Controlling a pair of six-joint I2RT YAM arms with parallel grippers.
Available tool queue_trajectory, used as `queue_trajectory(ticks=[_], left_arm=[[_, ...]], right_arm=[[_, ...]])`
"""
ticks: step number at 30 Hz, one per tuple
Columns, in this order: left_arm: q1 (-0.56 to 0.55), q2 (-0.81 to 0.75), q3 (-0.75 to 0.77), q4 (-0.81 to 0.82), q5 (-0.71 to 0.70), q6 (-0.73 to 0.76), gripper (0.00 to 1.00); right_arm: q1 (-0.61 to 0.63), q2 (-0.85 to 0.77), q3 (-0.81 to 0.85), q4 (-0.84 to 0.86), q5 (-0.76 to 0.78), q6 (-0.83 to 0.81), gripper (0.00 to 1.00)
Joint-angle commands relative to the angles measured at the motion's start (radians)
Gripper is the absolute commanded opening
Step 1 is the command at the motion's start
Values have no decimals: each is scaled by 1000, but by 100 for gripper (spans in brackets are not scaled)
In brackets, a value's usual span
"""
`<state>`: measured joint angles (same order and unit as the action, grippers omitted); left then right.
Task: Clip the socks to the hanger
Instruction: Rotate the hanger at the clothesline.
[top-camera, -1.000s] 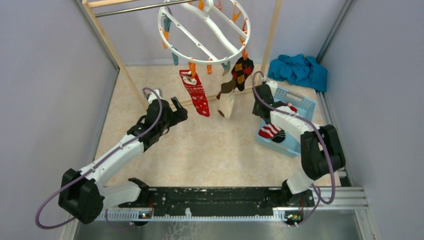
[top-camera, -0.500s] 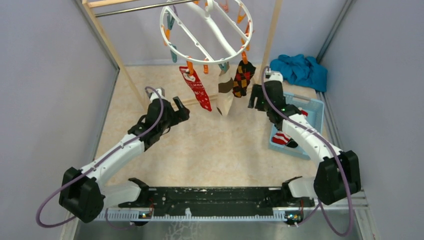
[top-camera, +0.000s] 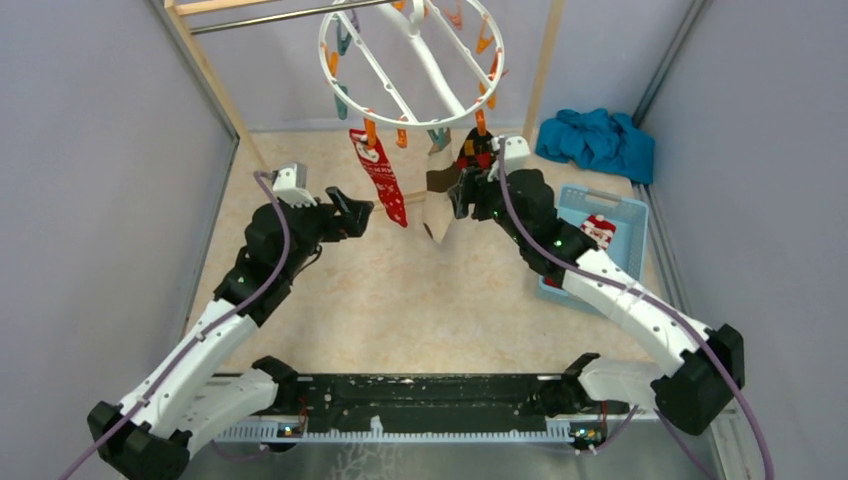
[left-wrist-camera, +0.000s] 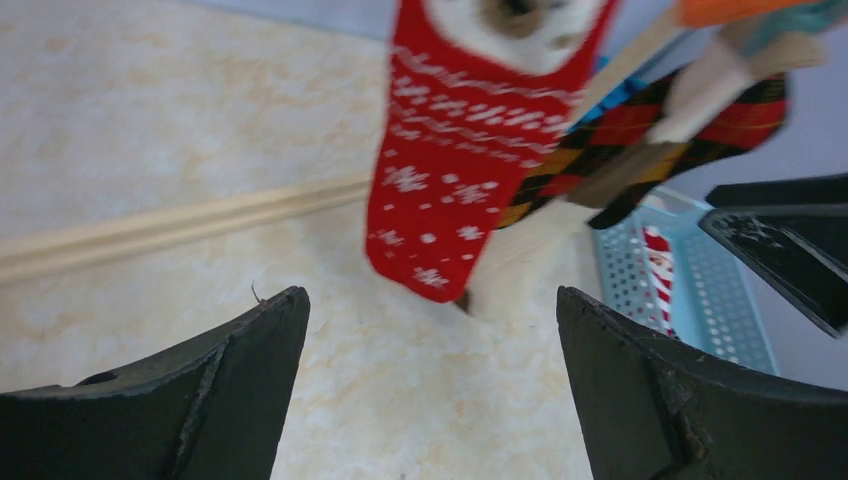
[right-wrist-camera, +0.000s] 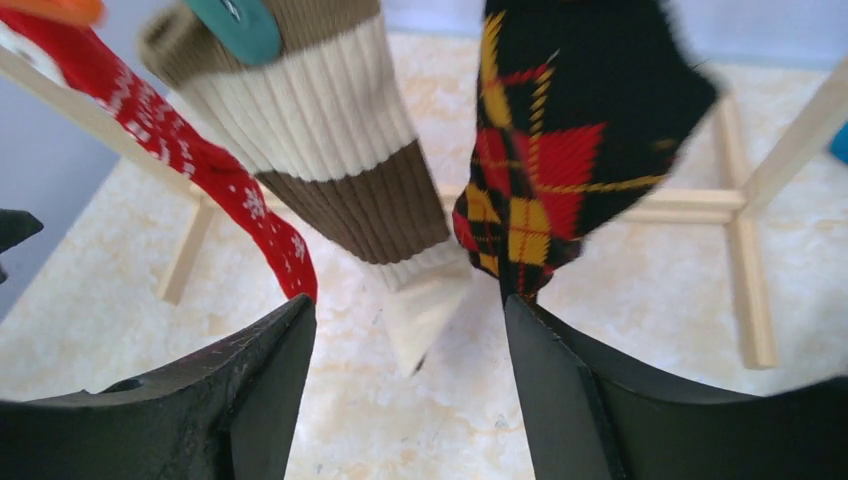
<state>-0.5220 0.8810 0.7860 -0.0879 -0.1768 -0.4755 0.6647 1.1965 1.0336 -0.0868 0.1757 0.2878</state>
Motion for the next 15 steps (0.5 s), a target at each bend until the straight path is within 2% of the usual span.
queue_trajectory(ticks=[1, 7, 15], left_arm=[[-18, 11, 114, 80, 254, 86, 98], [-165, 129, 291, 80, 315, 165, 98], [-298, 309, 391, 277, 386, 185, 99]], right_arm=[[-2, -125, 35, 26, 122, -45, 67], [-93, -168, 144, -62, 151, -66, 63], [-348, -137, 201, -121, 75, 29, 57]])
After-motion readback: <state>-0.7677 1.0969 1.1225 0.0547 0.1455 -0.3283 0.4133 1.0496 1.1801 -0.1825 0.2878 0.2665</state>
